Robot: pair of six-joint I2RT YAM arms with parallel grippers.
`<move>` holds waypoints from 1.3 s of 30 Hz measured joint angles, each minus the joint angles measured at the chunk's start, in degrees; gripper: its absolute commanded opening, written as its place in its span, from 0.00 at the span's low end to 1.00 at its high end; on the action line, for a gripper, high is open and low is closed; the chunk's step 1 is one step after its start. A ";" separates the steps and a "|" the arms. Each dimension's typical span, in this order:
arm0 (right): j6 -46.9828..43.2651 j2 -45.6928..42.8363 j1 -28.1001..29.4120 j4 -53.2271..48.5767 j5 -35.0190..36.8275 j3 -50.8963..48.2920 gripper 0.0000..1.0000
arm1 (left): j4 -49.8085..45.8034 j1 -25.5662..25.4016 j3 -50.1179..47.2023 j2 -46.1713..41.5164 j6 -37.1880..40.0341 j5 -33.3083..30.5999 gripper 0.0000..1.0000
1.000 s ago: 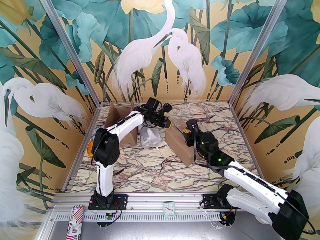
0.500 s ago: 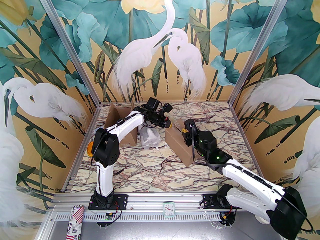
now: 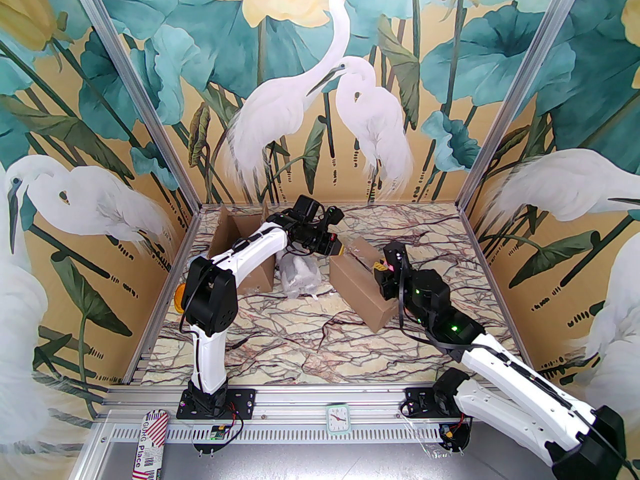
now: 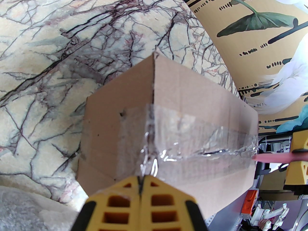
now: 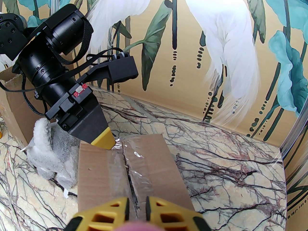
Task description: Unpack the express box
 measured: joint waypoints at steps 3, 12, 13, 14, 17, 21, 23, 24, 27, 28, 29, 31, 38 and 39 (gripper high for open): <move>-0.09 -0.26 0.00 0.20 0.02 -0.33 0.00 | 0.00 0.00 0.00 0.00 0.04 0.07 0.00; -4.20 0.57 -0.04 2.23 0.00 0.13 0.00 | -1.01 -0.55 0.42 0.00 2.23 0.02 0.00; -4.83 1.42 -0.07 2.78 -0.02 0.57 0.00 | -1.18 -0.68 0.50 0.00 2.54 -0.04 0.00; -5.64 2.71 -0.11 3.50 -0.22 1.18 0.00 | -1.42 -0.83 0.55 0.00 2.73 -0.02 0.00; -7.21 6.25 -0.13 5.77 -0.74 2.67 0.00 | -1.73 -1.18 0.57 0.00 3.26 -0.02 0.00; -8.28 10.08 -0.37 7.72 -2.08 3.78 0.00 | -2.03 -1.22 0.68 0.00 3.58 -0.02 0.00; -8.50 11.15 -0.50 8.37 -2.45 3.80 0.00 | -2.21 -1.22 0.76 0.00 3.78 -0.04 0.00; -8.52 11.45 -0.50 8.52 -2.67 3.80 0.00 | -2.27 -1.22 0.79 0.00 3.98 -0.04 0.00; -8.55 11.67 -0.76 8.70 -3.19 3.80 0.00 | -2.56 -1.22 0.90 0.00 4.35 -0.13 0.00; -8.52 11.67 -0.83 8.68 -3.23 3.80 0.00 | -2.62 -1.22 0.90 0.00 4.39 -0.17 0.00; -8.52 11.65 -0.85 8.66 -3.23 3.80 0.00 | -2.62 -1.22 0.92 0.00 4.39 -0.22 0.00; -8.50 11.41 -0.85 8.41 -3.26 3.78 0.00 | -2.62 -1.22 0.94 0.00 4.39 -0.24 0.00; -7.32 7.37 -0.85 6.14 -3.87 2.86 0.00 | -2.69 -1.20 1.05 0.02 4.11 -0.33 0.00; -7.13 6.80 -0.87 5.81 -3.89 2.67 0.00 | -2.71 -1.20 1.05 0.02 4.11 -0.37 0.00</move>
